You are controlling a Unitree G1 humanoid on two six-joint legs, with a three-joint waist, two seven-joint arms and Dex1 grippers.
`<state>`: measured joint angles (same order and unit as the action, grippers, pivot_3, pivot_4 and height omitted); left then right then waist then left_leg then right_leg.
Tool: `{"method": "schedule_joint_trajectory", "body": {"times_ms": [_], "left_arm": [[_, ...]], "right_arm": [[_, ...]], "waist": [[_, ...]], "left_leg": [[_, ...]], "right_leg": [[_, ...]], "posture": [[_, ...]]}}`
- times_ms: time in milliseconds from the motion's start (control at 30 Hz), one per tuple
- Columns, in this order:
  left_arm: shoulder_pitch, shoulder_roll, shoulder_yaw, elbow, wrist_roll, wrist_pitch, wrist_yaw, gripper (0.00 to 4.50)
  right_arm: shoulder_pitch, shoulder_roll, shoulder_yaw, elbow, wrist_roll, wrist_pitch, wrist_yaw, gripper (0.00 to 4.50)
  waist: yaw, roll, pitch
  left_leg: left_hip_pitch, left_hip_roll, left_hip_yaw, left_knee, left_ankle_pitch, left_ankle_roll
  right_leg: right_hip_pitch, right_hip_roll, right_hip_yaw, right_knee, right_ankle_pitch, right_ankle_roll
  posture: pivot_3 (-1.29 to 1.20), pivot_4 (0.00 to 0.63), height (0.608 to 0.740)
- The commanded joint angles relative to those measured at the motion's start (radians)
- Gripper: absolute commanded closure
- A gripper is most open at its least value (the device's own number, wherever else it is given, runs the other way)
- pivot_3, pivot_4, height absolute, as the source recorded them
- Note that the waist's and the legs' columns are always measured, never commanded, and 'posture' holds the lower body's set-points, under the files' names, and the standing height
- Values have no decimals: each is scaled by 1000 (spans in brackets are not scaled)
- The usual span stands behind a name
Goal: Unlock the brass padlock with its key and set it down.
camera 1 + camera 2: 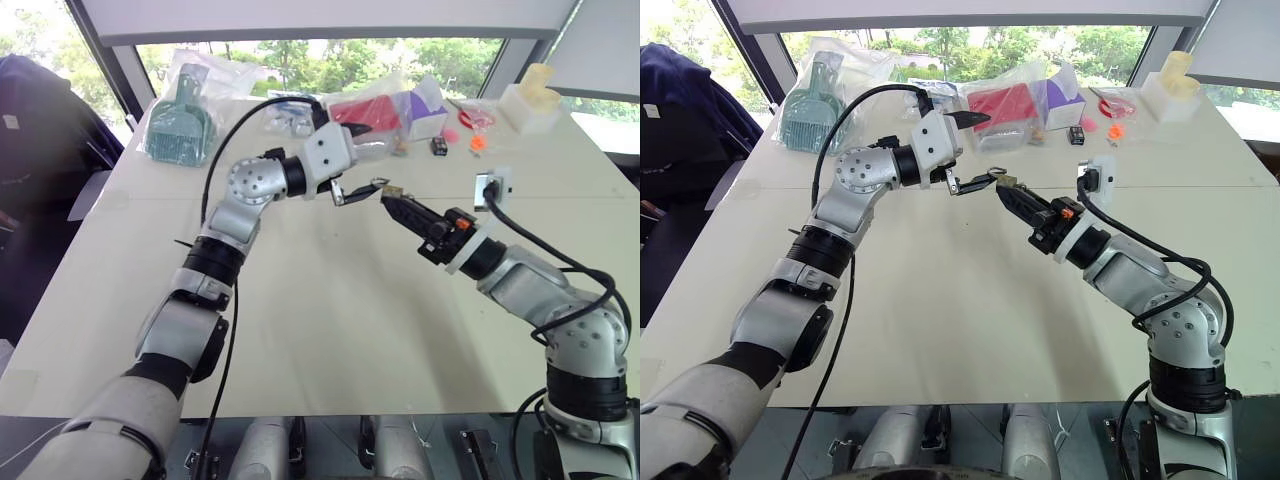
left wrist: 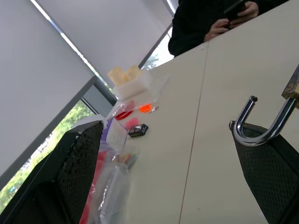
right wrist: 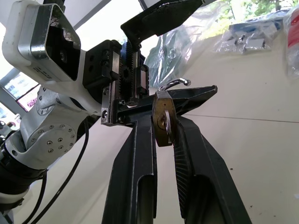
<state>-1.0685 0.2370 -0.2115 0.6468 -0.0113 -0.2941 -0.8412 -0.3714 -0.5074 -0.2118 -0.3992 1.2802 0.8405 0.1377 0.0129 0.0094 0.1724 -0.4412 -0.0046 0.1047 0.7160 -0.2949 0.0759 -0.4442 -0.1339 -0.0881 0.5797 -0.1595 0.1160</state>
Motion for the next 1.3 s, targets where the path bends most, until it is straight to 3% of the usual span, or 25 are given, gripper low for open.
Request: {"method": "schedule_joint_trajectory", "body": {"times_ms": [33, 300, 433, 600, 833, 1133, 1167, 1300], "left_arm": [[0, 14, 50, -48, -22, 38, 32, 16], [113, 69, 119, -221, -96, 306, 45, 16], [229, 141, 134, -398, -175, 513, -26, 16], [362, 247, 150, -684, -371, 845, -140, 16], [477, 378, 132, -892, -503, 1039, -216, 16], [478, 382, 110, -897, -502, 1037, -217, 0], [478, 383, 109, -895, -500, 1035, -219, 0], [479, 389, 113, -878, -498, 1033, -224, 0]], "right_arm": [[-7, -6, -18, -10, 14, 10, -18, 4436], [14, -31, -9, 70, 13, 88, -6, 4436], [-32, -15, -13, 228, 40, 158, -3, 4436], [-127, -45, -18, 494, 52, 329, -22, 4436], [-209, -124, 94, 630, -169, 379, 168, 4436], [-190, -242, 225, 563, -458, 287, 360, 316], [-168, -282, 251, 528, -507, 246, 387, 79], [-27, -470, 229, 368, -627, 92, 505, 79]], "waist": [[0, 0, 0], [-2, 0, 0], [-4, 0, 0], [-8, 0, 0], [-7, 1, 0], [0, 1, 0], [3, 1, 0], [22, 1, 0]], "left_leg": [[0, 0, 0, 0, 0, 0], [0, 0, 0, 0, 0, -1], [0, 0, 0, 0, 3, -5], [0, 0, 0, 0, 4, -7], [0, 0, 0, -1, 4, -7], [1, 0, -1, 0, 4, -8], [1, 0, -1, 0, 4, -8], [0, -2, -2, 0, 4, -8]], "right_leg": [[0, 0, 0, 0, 0, 0], [0, 0, 0, 1, 0, 0], [0, 0, 0, 1, 0, 0], [0, 0, 0, 2, 0, 0], [0, 1, 0, 0, -1, -2], [1, 1, 0, 0, -1, -2], [1, 1, 0, 0, -2, -2], [2, -1, 0, -1, -3, -4]], "posture": [[0, 150, 735], [0, 150, 735], [0, 150, 735], [0, 150, 735], [0, 150, 735], [0, 150, 735], [0, 150, 735], [0, 150, 735]]}}
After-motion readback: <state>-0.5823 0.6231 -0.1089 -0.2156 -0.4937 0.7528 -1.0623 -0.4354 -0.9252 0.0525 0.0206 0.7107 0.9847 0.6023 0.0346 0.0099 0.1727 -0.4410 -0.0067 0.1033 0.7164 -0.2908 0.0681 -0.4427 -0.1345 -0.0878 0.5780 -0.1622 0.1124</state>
